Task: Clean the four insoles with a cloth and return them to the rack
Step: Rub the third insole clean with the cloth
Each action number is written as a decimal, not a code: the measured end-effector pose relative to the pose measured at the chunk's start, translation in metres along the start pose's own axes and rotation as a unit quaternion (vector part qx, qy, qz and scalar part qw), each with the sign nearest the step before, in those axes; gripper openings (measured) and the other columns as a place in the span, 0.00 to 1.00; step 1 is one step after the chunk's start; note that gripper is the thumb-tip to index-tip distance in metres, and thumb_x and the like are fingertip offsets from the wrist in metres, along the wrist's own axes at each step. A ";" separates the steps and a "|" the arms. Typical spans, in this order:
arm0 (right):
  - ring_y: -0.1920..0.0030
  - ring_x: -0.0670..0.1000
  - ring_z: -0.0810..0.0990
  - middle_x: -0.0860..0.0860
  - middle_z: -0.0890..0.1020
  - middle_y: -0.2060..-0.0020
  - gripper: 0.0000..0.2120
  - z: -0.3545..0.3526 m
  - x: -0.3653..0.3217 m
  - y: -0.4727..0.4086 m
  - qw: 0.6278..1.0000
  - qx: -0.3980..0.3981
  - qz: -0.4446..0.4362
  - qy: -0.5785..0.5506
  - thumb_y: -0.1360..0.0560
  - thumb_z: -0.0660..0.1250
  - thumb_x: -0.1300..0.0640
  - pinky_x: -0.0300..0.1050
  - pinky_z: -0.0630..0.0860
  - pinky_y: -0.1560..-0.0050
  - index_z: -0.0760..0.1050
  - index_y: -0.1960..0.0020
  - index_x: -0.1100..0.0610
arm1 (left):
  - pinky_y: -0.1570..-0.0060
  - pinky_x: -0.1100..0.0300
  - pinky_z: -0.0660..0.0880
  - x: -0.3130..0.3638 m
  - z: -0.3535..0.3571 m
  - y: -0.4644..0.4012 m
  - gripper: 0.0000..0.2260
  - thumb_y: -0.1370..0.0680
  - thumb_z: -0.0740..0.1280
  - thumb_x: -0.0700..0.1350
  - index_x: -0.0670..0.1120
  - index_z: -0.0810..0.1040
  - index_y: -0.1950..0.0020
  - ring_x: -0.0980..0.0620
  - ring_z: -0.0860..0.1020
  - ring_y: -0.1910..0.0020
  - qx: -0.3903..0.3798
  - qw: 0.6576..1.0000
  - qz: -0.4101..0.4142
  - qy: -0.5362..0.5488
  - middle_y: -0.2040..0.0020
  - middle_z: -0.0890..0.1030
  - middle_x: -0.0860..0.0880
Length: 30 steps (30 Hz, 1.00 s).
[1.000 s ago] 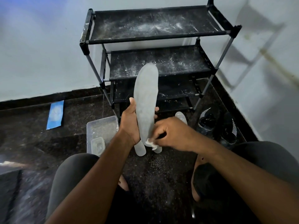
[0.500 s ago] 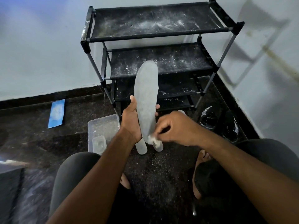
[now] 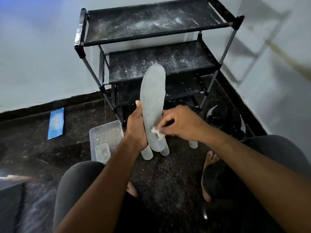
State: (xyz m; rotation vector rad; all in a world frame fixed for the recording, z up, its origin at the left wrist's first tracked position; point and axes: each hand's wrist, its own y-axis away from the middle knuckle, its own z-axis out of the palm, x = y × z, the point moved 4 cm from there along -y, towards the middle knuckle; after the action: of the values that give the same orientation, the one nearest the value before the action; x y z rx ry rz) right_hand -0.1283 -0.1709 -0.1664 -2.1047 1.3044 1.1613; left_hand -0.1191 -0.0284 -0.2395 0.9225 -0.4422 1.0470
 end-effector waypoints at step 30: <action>0.65 0.41 0.80 0.49 0.85 0.59 0.07 -0.036 0.007 -0.004 0.983 0.181 0.008 -0.030 0.29 0.75 0.61 0.39 0.78 0.61 0.85 0.51 0.59 | 0.46 0.46 0.78 -0.005 0.006 0.004 0.31 0.16 0.55 0.63 0.40 0.75 0.28 0.42 0.82 0.49 -0.004 0.999 0.017 -0.039 0.40 0.81 0.38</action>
State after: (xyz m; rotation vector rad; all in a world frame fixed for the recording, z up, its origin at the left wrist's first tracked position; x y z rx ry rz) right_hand -0.1080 -0.1976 -0.1520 -1.7871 1.3865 0.9047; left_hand -0.1240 -0.0357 -0.2382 0.9540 -0.5279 1.0411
